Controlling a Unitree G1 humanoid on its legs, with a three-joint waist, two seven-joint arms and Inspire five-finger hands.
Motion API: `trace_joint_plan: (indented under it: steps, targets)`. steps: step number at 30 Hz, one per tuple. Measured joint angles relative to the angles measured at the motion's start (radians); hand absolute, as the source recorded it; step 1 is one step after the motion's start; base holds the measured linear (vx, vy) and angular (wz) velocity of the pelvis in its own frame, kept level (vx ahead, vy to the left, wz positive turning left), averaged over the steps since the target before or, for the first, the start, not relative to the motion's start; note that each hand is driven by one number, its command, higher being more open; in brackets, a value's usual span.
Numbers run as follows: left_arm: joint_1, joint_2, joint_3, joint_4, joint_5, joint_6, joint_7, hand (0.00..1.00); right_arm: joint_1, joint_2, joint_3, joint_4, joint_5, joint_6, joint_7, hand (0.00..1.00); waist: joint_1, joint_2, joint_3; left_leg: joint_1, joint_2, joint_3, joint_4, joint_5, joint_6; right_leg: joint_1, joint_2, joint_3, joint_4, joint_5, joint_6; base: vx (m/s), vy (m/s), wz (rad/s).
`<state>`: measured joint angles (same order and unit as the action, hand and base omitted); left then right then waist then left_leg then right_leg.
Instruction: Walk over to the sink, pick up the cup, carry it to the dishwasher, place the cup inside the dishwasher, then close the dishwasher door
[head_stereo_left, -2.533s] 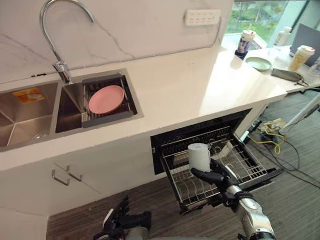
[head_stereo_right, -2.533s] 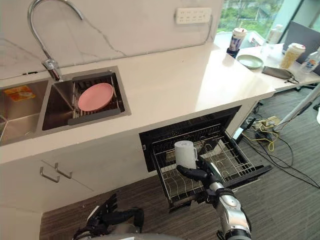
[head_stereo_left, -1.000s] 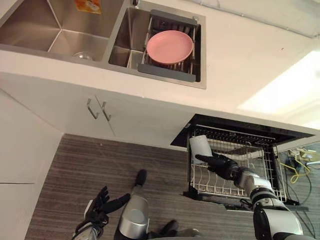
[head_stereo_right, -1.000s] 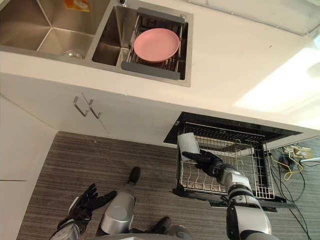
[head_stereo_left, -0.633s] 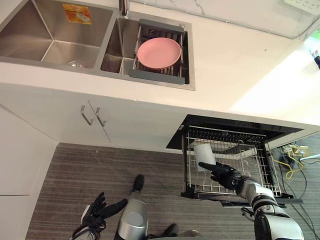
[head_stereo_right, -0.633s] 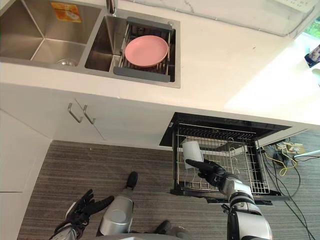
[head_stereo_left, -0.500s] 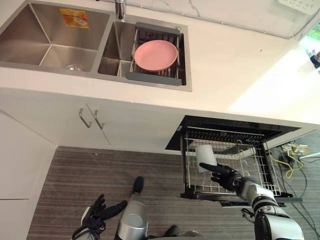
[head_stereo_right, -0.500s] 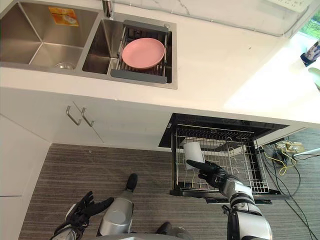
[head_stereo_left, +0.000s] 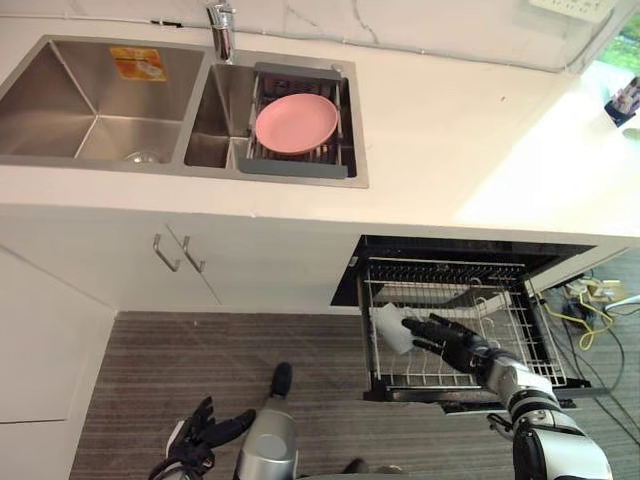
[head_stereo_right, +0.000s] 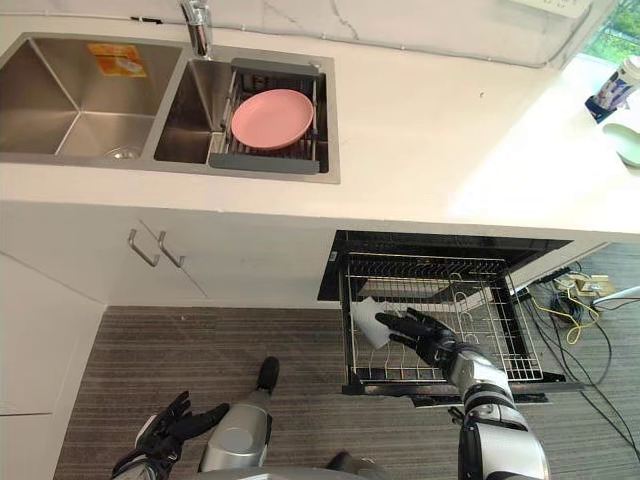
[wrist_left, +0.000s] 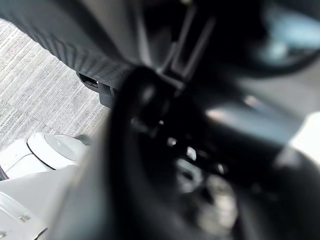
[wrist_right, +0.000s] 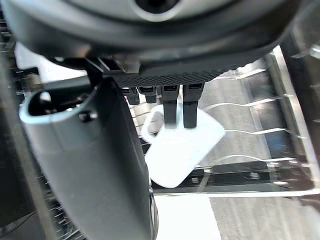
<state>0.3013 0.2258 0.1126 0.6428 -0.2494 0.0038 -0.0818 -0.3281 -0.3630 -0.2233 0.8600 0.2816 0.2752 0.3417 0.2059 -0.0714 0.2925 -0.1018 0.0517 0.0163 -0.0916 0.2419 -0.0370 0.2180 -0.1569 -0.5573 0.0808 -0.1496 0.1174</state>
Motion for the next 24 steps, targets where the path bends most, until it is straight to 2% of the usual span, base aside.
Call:
trace_joint_plan:
  steps: [4, 5, 7, 9, 10, 12, 14, 16, 17, 18, 19, 20, 21, 22, 23, 24]
  targets:
    - [0.005, -0.035, 0.04, 0.032, 0.041, -0.006, 0.015, 1.0, 0.1, 0.0, 0.005, -0.303, 0.049, 0.001, -0.038, 1.0, -0.03, 0.015, -0.026, 0.006, -0.003, 0.013, 0.001, -0.006, 0.006, 0.0, -0.011, 0.009, -0.001, -0.003, 0.007, 0.02, -0.024, -0.09]
    - [0.013, -0.053, 0.064, 0.04, 0.046, -0.008, 0.02, 1.0, 0.135, 0.007, -0.006, -0.385, 0.115, 0.013, -0.038, 1.0, -0.036, 0.016, -0.037, 0.012, -0.004, 0.023, 0.004, -0.01, 0.008, 0.0, -0.016, 0.017, -0.001, -0.001, 0.012, 0.05, -0.021, -0.2]
    - [0.035, -0.078, 0.092, 0.046, 0.055, -0.016, 0.034, 1.0, 0.195, 0.04, -0.029, -0.518, 0.153, 0.031, -0.029, 1.0, -0.049, 0.013, -0.052, 0.027, -0.005, 0.041, 0.005, -0.02, 0.006, 0.005, -0.021, 0.035, 0.002, 0.001, 0.02, 0.05, -0.026, -0.27]
    - [0.066, -0.116, 0.127, 0.05, 0.055, -0.042, 0.046, 1.0, 0.277, 0.123, -0.049, -0.69, 0.189, 0.03, -0.018, 1.0, -0.068, 0.016, -0.064, 0.044, -0.006, 0.068, 0.009, -0.03, 0.004, 0.005, -0.023, 0.059, 0.015, -0.001, 0.018, 0.04, -0.038, -0.3]
    - [0.079, -0.14, 0.153, 0.05, 0.055, -0.063, 0.062, 1.0, 0.33, 0.186, -0.046, -0.793, 0.191, 0.017, -0.001, 1.0, -0.097, 0.017, -0.066, 0.046, -0.004, 0.065, 0.032, -0.043, 0.002, 0.006, -0.028, 0.059, 0.046, -0.012, 0.015, 0.01, -0.044, -0.14]
    - [0.084, -0.147, 0.157, 0.05, 0.054, -0.074, 0.066, 1.0, 0.358, 0.225, -0.04, -0.839, 0.191, 0.006, 0.014, 1.0, -0.106, 0.019, -0.065, 0.045, 0.0, 0.063, 0.071, -0.062, 0.001, 0.013, -0.032, 0.058, 0.07, -0.019, 0.013, -0.02, -0.039, 0.02]
    - [0.091, -0.16, 0.157, 0.029, 0.05, -0.103, 0.072, 1.0, 0.388, 0.252, -0.016, -0.889, 0.191, -0.036, 0.03, 1.0, -0.109, 0.02, -0.064, 0.028, -0.004, 0.042, 0.14, -0.091, -0.001, 0.04, -0.035, 0.037, 0.078, -0.042, 0.017, -0.08, -0.048, 0.34]
    - [0.09, -0.187, 0.157, -0.006, 0.038, -0.122, 0.069, 1.0, 0.392, 0.249, -0.006, -0.919, 0.191, -0.078, 0.047, 1.0, -0.114, 0.039, -0.062, -0.014, 0.0, -0.005, 0.182, -0.097, -0.005, 0.046, -0.019, -0.006, 0.082, -0.054, 0.016, -0.16, -0.047, 0.7]
    - [0.095, -0.202, 0.157, -0.014, 0.038, -0.134, 0.066, 1.0, 0.393, 0.246, -0.006, -0.93, 0.192, -0.104, 0.054, 1.0, -0.108, 0.061, -0.061, -0.037, 0.005, -0.017, 0.191, -0.108, -0.003, 0.043, -0.005, -0.035, 0.089, -0.059, 0.008, -0.2, -0.022, 0.75]
    - [0.105, -0.213, 0.157, -0.01, 0.042, -0.137, 0.061, 1.0, 0.393, 0.238, -0.008, -0.946, 0.192, -0.12, 0.054, 1.0, -0.109, 0.069, -0.064, -0.056, 0.023, 0.037, 0.203, -0.137, 0.028, 0.044, 0.0, -0.068, 0.086, -0.057, 0.003, -0.17, -0.023, 0.77]
    - [0.107, -0.218, 0.16, -0.004, 0.042, -0.142, 0.061, 1.0, 0.394, 0.231, -0.015, -0.952, 0.192, -0.129, 0.054, 1.0, -0.111, 0.065, -0.068, -0.068, 0.032, 0.087, 0.217, -0.164, 0.052, 0.044, -0.012, -0.089, 0.078, -0.054, -0.006, -0.15, -0.01, 0.86]
    - [0.107, -0.23, 0.177, -0.002, 0.043, -0.154, 0.065, 1.0, 0.392, 0.212, -0.051, -0.955, 0.202, -0.154, 0.058, 1.0, -0.11, 0.048, -0.075, -0.115, 0.065, 0.215, 0.326, -0.21, 0.101, 0.027, -0.036, -0.128, 0.087, -0.05, -0.01, -0.09, 0.006, 0.74]
    - [0.112, -0.23, 0.183, 0.013, 0.057, -0.165, 0.07, 1.0, 0.379, 0.197, -0.086, -0.954, 0.219, -0.165, 0.058, 1.0, -0.109, 0.064, -0.076, -0.136, 0.111, 0.316, 0.517, -0.24, 0.127, 0.021, -0.062, -0.146, 0.11, -0.051, -0.008, -0.08, 0.051, 0.6]
    - [0.117, -0.23, 0.187, 0.03, 0.063, -0.166, 0.07, 1.0, 0.377, 0.189, -0.099, -0.954, 0.235, -0.17, 0.056, 1.0, -0.11, 0.064, -0.077, -0.126, 0.128, 0.352, 0.599, -0.267, 0.126, 0.021, -0.074, -0.148, 0.118, -0.049, -0.002, -0.02, 0.096, 0.4]
    - [0.129, -0.231, 0.192, 0.055, 0.084, -0.161, 0.071, 1.0, 0.379, 0.172, -0.125, -0.956, 0.271, -0.194, 0.058, 1.0, -0.122, 0.084, -0.089, -0.095, 0.155, 0.404, 0.684, -0.358, 0.104, 0.024, -0.089, -0.159, 0.138, -0.048, 0.021, 0.02, 0.16, 0.56]
    - [0.134, -0.229, 0.191, 0.081, 0.105, -0.151, 0.071, 1.0, 0.377, 0.165, -0.157, -0.963, 0.295, -0.215, 0.058, 1.0, -0.149, 0.107, -0.104, -0.082, 0.142, 0.451, 0.63, -0.389, 0.08, 0.024, -0.093, -0.185, 0.169, -0.055, 0.036, 0.04, 0.17, 0.78]
